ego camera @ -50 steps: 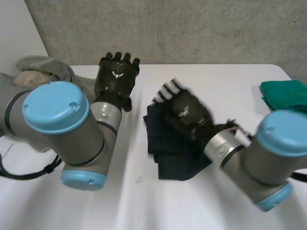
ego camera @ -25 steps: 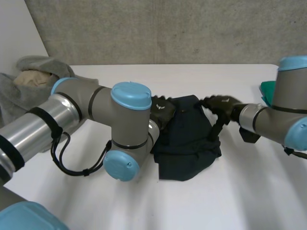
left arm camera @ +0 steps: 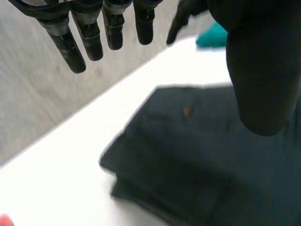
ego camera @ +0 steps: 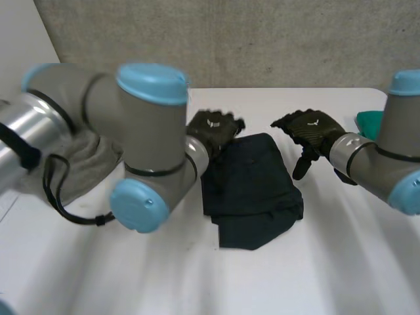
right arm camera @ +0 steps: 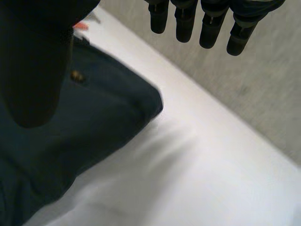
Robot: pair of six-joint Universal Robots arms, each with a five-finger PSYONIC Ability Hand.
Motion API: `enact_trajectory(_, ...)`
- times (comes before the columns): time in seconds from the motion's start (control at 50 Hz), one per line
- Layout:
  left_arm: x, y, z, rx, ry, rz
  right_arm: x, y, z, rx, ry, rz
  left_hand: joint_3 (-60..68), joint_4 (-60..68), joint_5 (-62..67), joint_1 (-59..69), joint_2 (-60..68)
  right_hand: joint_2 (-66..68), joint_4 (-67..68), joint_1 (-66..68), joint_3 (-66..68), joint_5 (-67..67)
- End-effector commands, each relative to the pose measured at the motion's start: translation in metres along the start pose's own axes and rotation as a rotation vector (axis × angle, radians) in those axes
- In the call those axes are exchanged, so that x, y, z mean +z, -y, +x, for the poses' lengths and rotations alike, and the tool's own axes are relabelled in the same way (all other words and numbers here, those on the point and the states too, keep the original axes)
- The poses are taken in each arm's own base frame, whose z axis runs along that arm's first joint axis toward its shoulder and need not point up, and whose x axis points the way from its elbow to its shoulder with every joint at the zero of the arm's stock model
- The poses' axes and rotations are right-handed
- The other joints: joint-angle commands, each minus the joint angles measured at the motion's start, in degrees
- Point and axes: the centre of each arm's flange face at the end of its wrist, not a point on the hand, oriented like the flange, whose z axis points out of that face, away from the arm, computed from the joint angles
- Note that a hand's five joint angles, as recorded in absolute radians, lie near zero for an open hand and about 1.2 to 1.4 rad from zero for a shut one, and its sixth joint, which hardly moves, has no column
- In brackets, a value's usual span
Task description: Fold the laundry.
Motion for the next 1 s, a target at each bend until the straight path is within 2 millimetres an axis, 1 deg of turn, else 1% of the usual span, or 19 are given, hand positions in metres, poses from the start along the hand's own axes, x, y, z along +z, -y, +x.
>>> enact_trajectory(0.02,-0.034,0.042,-0.013,-0.017,-0.154,0.125,-0.043,-0.013,-0.034,-0.096,-0.008,0.155,-1.67,-1.25,-2.43,-0.55,-1.29,-0.45,-2.19,-0.6,-1.34,-2.48)
enact_trajectory(0.04,-0.037,0.044,-0.014,-0.018,-0.18,0.132,-0.047,-0.02,-0.04,-0.114,-0.002,0.161,-1.66,-1.24,-2.43,-0.54,-1.29,-0.45,-2.19,-0.6,-1.34,-2.48)
enact_trajectory(0.06,-0.04,0.045,-0.014,-0.019,-0.21,0.139,-0.053,-0.035,-0.053,-0.15,0.021,0.166,-1.66,-1.24,-2.43,-0.54,-1.29,-0.45,-2.19,-0.6,-1.34,-2.48)
enact_trajectory(0.12,-0.049,0.044,-0.017,-0.043,-0.321,0.141,-0.063,-0.053,-0.071,-0.208,0.06,0.175,-1.32,-0.9,-2.09,-0.21,-0.95,-0.45,-2.19,-0.6,-1.34,-2.48)
enact_trajectory(0.14,-0.051,0.043,-0.016,-0.05,-0.348,0.139,-0.068,-0.064,-0.082,-0.243,0.087,0.176,-1.16,-0.74,-1.93,-0.04,-0.78,-0.45,-2.19,-0.6,-1.34,-2.48)
enact_trajectory(0.22,-0.056,0.036,-0.014,-0.092,-0.429,0.122,-0.075,-0.079,-0.094,-0.298,0.109,0.185,-0.82,-0.4,-1.59,0.3,-0.45,-0.45,-2.19,-0.6,-1.34,-2.48)
enact_trajectory(0.26,-0.057,0.033,-0.012,-0.099,-0.439,0.111,-0.073,-0.086,-0.097,-0.312,0.115,0.185,-0.82,-0.4,-1.59,0.3,-0.44,-0.45,-2.19,-0.6,-1.34,-2.48)
enact_trajectory(0.3,-0.057,0.032,-0.012,-0.101,-0.44,0.106,-0.066,-0.091,-0.097,-0.322,0.109,0.189,-0.82,-0.4,-1.59,0.3,-0.44,-0.45,-2.19,-0.6,-1.34,-2.48)
enact_trajectory(0.44,-0.055,0.033,-0.012,-0.097,-0.437,0.124,-0.045,-0.087,-0.092,-0.344,0.069,0.246,-0.82,-0.4,-1.59,0.3,-0.44,-0.45,-2.19,-0.6,-1.34,-2.48)
enact_trajectory(0.54,-0.054,0.034,-0.012,-0.094,-0.433,0.142,-0.025,-0.085,-0.091,-0.344,0.037,0.256,-0.82,-0.4,-1.59,0.3,-0.44,-0.45,-2.19,-0.6,-1.34,-2.48)
enact_trajectory(0.6,-0.054,0.035,-0.012,-0.092,-0.432,0.146,-0.017,-0.086,-0.092,-0.344,0.032,0.257,-0.82,-0.4,-1.59,0.3,-0.44,-0.45,-2.19,-0.6,-1.34,-2.48)
enact_trajectory(0.68,-0.054,0.035,-0.012,-0.091,-0.433,0.149,-0.005,-0.08,-0.094,-0.342,0.036,0.281,-0.82,-0.4,-1.59,0.3,-0.44,0.63,-1.11,0.48,-0.26,-1.4)
enact_trajectory(0.76,-0.054,0.035,-0.012,-0.091,-0.432,0.149,0.007,-0.071,-0.094,-0.282,0.039,0.311,-0.82,-0.4,-1.59,0.3,-0.44,7.02,5.29,6.87,6.13,4.99)
enact_trajectory(0.78,-0.054,0.035,-0.012,-0.091,-0.433,0.149,0.013,-0.069,-0.092,-0.245,0.042,0.312,-0.82,-0.4,-1.59,0.3,-0.44,9.86,8.13,9.71,8.98,7.83)
enact_trajectory(0.84,-0.054,0.035,-0.012,-0.091,-0.433,0.148,0.021,-0.07,-0.091,-0.197,0.055,0.289,-0.82,-0.4,-1.59,0.3,-0.44,14.25,12.52,14.1,13.37,12.22)
enact_trajectory(0.9,-0.054,0.035,-0.012,-0.092,-0.432,0.148,0.03,-0.07,-0.089,-0.161,0.075,0.253,-0.82,-0.4,-1.59,0.3,-0.44,27.85,26.11,27.7,26.96,25.82)
enact_trajectory(0.92,-0.054,0.034,-0.012,-0.092,-0.432,0.146,0.033,-0.068,-0.087,-0.154,0.08,0.243,-0.82,-0.4,-1.59,0.3,-0.44,41.88,40.15,41.73,40.99,39.85)
enact_trajectory(0.98,-0.054,0.034,-0.012,-0.092,-0.432,0.146,0.038,-0.065,-0.085,-0.153,0.082,0.24,-0.82,-0.4,-1.59,0.3,-0.44,64.65,62.91,64.49,63.76,62.62)
enact_trajectory(1.0,-0.054,0.034,-0.012,-0.092,-0.432,0.146,0.041,-0.063,-0.083,-0.155,0.072,0.247,-0.82,-0.4,-1.59,0.3,-0.44,69.5,67.76,69.35,68.61,67.47)
